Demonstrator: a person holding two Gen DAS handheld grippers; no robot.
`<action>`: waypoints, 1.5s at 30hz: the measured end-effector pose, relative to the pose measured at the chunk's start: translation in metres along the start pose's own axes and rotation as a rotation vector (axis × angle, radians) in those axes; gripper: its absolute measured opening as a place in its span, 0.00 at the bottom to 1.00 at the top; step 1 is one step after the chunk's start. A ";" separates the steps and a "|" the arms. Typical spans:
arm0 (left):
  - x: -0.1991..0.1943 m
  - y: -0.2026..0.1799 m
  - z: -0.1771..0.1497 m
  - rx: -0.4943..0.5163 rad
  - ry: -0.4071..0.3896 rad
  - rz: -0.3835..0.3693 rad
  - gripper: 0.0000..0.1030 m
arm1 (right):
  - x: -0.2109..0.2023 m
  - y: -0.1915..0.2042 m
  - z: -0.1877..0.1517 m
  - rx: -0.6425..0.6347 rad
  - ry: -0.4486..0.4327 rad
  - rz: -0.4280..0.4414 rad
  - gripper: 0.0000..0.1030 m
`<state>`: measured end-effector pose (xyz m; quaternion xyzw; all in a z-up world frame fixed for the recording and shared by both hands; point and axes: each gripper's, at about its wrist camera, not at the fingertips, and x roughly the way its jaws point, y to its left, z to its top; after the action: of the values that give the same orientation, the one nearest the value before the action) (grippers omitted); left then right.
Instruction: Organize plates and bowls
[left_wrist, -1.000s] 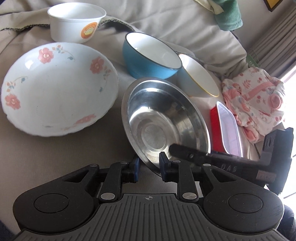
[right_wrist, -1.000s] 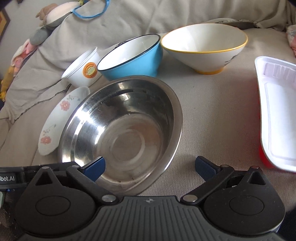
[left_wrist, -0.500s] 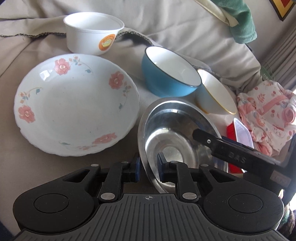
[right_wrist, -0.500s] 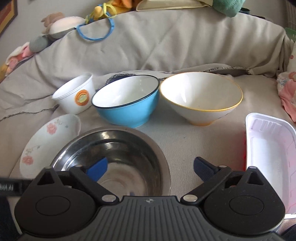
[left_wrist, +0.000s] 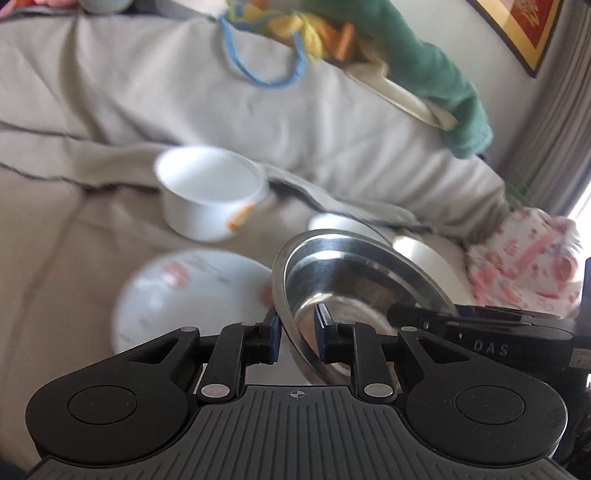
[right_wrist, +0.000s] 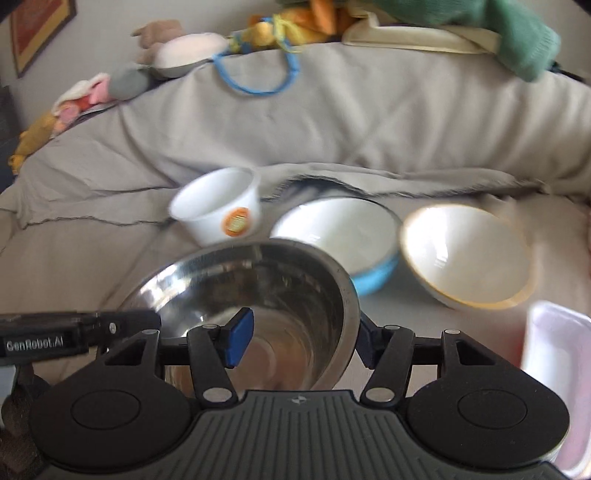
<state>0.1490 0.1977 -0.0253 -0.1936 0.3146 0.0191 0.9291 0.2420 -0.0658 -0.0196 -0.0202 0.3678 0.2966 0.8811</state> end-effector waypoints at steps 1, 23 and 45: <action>0.000 0.009 0.002 0.004 -0.003 0.035 0.21 | 0.011 0.012 0.005 -0.022 0.005 0.011 0.57; 0.038 0.085 -0.010 -0.075 0.078 0.277 0.31 | 0.109 0.098 -0.006 -0.285 0.062 -0.147 0.83; 0.075 0.076 -0.007 -0.221 0.191 0.207 0.46 | 0.101 0.046 -0.021 -0.039 0.219 0.155 0.58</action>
<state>0.1929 0.2589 -0.1015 -0.2620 0.4155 0.1305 0.8612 0.2600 0.0183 -0.0927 -0.0411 0.4563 0.3668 0.8096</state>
